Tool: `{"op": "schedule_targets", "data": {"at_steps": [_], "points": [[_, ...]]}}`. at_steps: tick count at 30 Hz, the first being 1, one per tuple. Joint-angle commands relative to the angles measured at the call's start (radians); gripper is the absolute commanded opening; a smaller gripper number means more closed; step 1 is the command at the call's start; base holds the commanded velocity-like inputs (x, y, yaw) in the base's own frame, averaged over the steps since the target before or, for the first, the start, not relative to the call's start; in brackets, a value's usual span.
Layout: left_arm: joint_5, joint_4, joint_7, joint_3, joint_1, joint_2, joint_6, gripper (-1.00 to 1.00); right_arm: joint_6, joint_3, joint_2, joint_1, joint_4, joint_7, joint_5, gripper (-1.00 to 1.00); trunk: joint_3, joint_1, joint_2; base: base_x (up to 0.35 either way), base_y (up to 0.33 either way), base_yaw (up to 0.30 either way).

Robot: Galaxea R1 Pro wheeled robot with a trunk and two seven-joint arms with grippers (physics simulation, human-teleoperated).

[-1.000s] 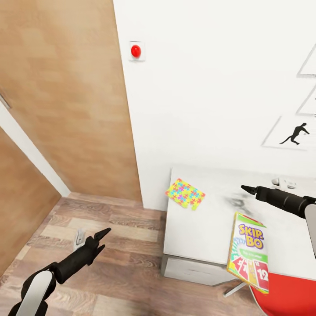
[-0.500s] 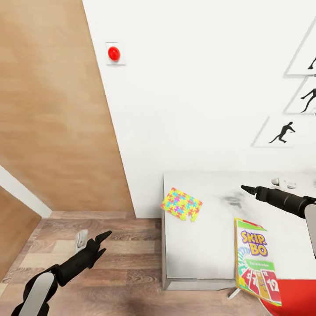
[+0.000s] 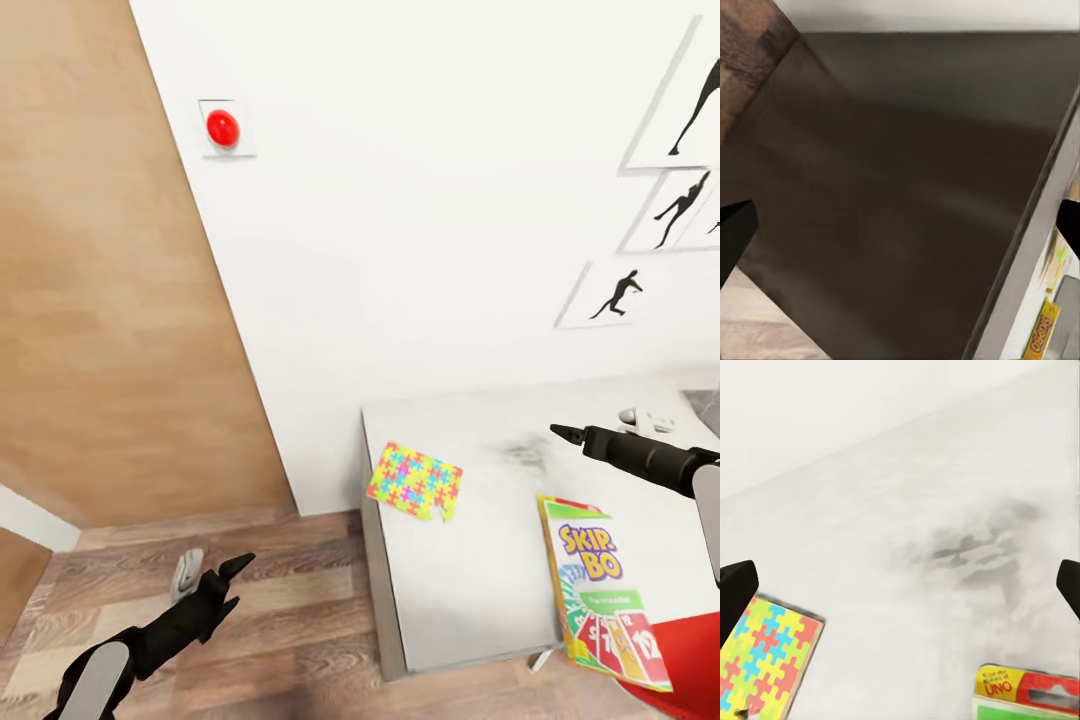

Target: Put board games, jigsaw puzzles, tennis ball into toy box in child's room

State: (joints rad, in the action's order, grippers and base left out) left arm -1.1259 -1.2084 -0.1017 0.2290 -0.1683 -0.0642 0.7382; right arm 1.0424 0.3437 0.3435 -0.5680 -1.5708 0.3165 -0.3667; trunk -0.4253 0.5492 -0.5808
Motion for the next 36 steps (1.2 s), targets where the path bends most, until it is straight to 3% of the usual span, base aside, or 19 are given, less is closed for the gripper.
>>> {"op": "schedule_targets", "data": {"at_steps": [1,7,13,36], "points": [[0.011,0.022,-0.006,0.002,0.0,0.0,-0.008,1.0,0.005,0.001,0.0,-0.002,0.001,0.011,0.009,1.0,-0.001,0.0,-0.001,0.091,0.255,-0.287],[0.037,0.124,-0.03,0.004,0.001,0.0,-0.092,1.0,0.005,0.001,0.001,-0.002,0.006,0.011,0.008,1.0,-0.001,0.0,-0.001,0.051,0.142,-0.286],[0.047,0.167,-0.069,0.003,0.001,0.0,-0.128,1.0,0.005,0.001,0.001,-0.003,0.007,0.011,0.008,1.0,-0.001,0.0,-0.001,0.02,0.056,-0.286],[0.053,0.202,-0.104,0.006,0.001,0.0,-0.156,1.0,0.005,0.0,-0.003,-0.002,0.008,0.011,0.009,1.0,-0.001,0.0,-0.001,0.004,0.011,-0.287]]}}
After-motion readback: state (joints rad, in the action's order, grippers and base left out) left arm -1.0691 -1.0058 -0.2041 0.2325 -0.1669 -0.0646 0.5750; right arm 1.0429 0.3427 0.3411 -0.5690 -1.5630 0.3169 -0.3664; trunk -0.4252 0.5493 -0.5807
